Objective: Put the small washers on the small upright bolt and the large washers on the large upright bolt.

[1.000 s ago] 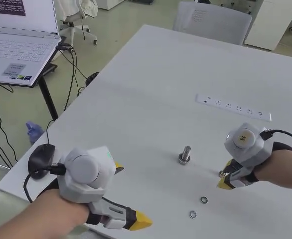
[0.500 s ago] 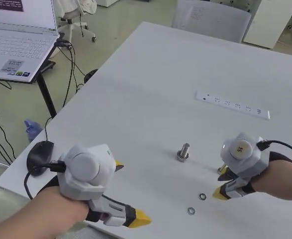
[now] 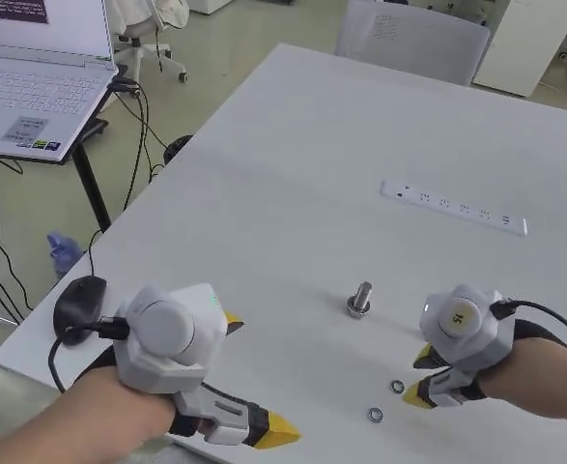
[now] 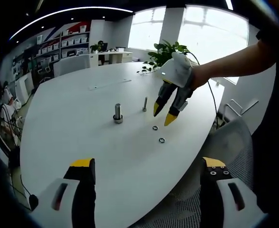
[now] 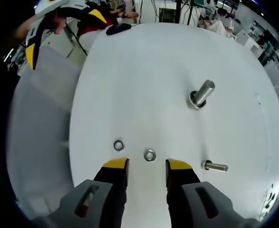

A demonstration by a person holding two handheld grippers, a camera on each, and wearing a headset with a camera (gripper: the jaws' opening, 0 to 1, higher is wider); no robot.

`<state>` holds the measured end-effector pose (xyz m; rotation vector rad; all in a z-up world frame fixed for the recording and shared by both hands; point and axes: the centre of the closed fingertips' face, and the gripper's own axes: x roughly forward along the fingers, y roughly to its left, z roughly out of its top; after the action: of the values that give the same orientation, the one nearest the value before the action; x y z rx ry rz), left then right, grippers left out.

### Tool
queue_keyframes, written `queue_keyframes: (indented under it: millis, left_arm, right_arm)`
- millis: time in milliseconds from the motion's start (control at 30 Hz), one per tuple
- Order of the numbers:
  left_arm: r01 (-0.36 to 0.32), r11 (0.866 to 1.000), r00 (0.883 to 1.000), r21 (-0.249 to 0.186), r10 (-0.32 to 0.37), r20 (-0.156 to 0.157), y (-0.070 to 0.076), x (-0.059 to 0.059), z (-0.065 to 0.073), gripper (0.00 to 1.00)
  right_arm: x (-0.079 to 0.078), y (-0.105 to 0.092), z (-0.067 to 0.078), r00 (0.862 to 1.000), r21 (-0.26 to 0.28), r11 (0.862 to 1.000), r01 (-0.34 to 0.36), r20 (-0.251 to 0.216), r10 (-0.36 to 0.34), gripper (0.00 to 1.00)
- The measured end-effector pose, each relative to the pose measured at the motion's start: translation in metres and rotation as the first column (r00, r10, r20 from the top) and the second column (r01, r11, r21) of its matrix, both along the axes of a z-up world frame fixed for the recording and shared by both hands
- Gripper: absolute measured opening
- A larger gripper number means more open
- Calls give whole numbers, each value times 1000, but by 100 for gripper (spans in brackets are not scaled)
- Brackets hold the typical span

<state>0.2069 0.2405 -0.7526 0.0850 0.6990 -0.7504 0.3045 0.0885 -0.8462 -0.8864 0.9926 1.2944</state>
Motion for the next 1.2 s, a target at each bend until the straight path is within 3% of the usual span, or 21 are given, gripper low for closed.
queue_keyframes:
  millis: [533, 1000, 1200]
  left_arm:
    - [14, 1000, 1000, 8, -14, -13, 1, 1, -5, 99]
    - [15, 1000, 1000, 13, -15, -10, 2, 6, -8, 98]
    - [26, 999, 999, 37, -25, -29, 4, 2, -15, 96]
  right_arm:
    - [5, 2, -29, 999, -32, 999, 43, -5, -43, 30]
    - [6, 1, -30, 999, -60, 998, 23, 27, -22, 24]
    - [3, 1, -30, 999, -62, 998, 20, 35, -18, 20]
